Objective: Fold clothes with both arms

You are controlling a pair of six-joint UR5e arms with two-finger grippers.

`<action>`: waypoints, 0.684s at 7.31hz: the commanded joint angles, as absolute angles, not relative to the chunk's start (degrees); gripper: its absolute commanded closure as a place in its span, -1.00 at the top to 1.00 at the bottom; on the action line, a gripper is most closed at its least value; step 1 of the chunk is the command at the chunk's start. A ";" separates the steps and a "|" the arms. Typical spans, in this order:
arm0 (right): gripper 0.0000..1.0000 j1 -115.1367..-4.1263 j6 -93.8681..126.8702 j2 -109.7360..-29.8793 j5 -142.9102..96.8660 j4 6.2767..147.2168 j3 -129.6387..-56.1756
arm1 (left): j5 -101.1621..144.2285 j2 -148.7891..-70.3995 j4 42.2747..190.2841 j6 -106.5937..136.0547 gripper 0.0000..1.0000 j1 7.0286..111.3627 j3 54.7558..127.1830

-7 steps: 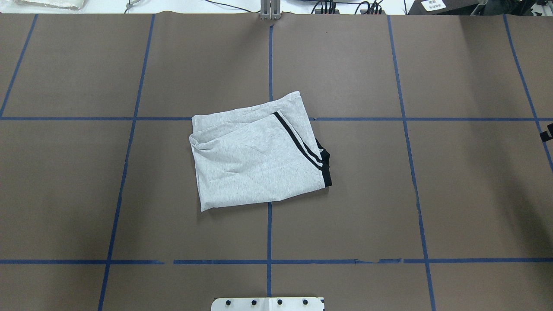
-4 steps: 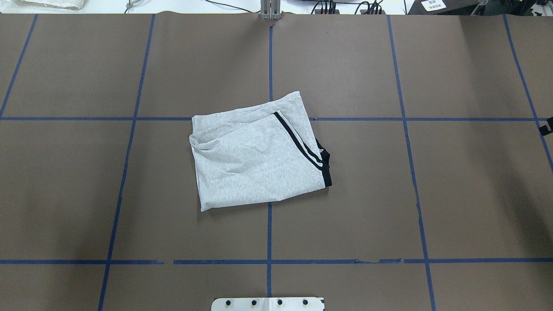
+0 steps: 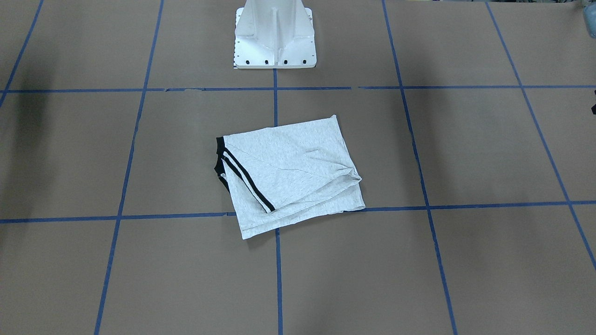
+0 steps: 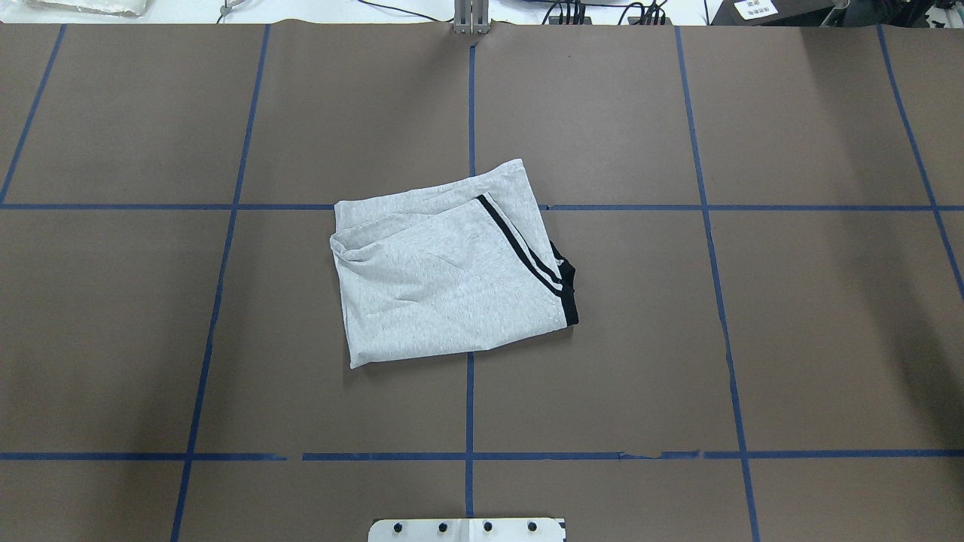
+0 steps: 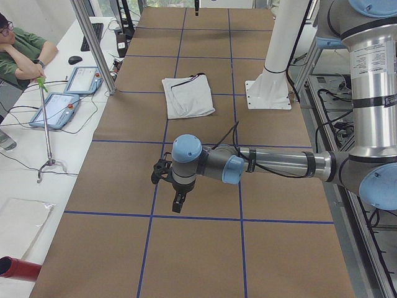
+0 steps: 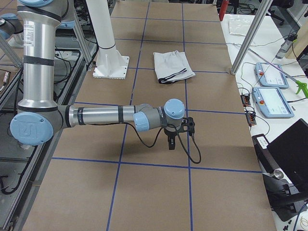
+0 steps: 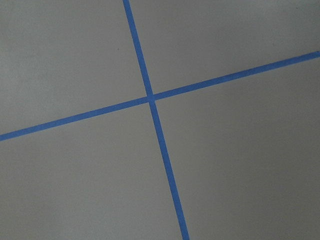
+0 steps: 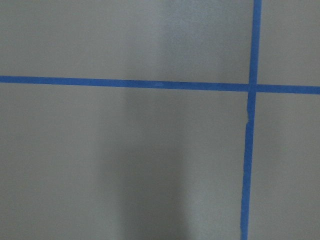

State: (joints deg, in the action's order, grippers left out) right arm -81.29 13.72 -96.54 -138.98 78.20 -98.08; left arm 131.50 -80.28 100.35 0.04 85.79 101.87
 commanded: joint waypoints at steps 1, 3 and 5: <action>1.00 -84.88 11.70 -98.96 -138.78 78.31 -98.17 | 131.57 -80.16 99.23 -2.44 0.99 87.36 101.34; 1.00 -87.44 2.07 -101.68 -135.38 80.05 -98.26 | 131.57 -79.98 97.74 -4.48 0.99 87.63 101.42; 1.00 -90.69 -6.89 -100.90 -133.08 89.87 -98.96 | 131.57 -79.98 97.73 -4.48 0.99 87.63 101.43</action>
